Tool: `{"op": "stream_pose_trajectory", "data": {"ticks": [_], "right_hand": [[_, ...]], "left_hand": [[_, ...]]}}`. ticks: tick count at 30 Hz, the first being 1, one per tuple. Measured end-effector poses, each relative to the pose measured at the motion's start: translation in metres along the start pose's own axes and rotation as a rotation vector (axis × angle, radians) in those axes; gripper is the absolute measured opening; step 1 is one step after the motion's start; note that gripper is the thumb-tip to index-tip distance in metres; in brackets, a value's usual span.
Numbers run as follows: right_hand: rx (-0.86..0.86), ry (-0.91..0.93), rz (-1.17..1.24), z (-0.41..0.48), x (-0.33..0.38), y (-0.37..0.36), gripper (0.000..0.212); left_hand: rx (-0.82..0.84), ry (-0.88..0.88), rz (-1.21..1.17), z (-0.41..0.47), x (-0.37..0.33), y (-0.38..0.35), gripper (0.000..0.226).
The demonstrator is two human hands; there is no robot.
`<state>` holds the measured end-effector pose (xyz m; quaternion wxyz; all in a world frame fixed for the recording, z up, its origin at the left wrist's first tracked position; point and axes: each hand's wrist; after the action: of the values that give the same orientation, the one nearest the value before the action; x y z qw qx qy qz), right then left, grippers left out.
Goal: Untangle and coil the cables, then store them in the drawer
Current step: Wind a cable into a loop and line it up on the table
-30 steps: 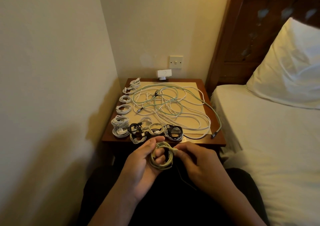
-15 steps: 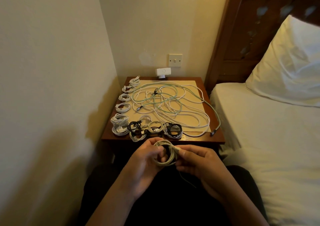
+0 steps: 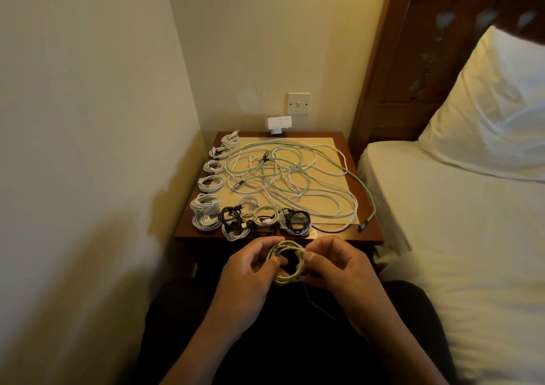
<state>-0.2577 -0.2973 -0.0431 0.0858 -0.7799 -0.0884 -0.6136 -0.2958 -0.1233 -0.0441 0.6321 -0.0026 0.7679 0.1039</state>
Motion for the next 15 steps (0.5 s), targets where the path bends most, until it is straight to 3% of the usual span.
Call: {"op": "stream_pose_trajectory", "data": {"ticks": [5, 8, 12, 15], "right_hand": [[0.096, -0.003, 0.146, 0.001, 0.005, 0.009, 0.017], [0.140, 0.024, 0.272, 0.002, 0.008, 0.016, 0.023], [0.193, 0.111, 0.203, 0.001, 0.013, 0.020, 0.030], [0.171, 0.149, 0.134, 0.003, 0.015, 0.018, 0.033]], "left_hand": [[0.015, -0.036, -0.057, -0.002, -0.007, 0.003, 0.030], [0.113, 0.029, -0.232, -0.001, -0.011, 0.009, 0.031], [0.230, 0.128, -0.493, -0.001, -0.014, 0.023, 0.032], [0.228, 0.097, -0.480, -0.001, -0.013, 0.024, 0.034]]}}
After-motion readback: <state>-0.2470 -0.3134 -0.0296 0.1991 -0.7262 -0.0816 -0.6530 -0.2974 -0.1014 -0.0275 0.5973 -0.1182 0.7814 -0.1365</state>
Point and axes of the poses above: each hand's wrist, its own z-axis towards the middle knuckle, its own y-axis out of the back of the hand, x = y × z, and after that the axes turned 2 degrees about y, right-handed
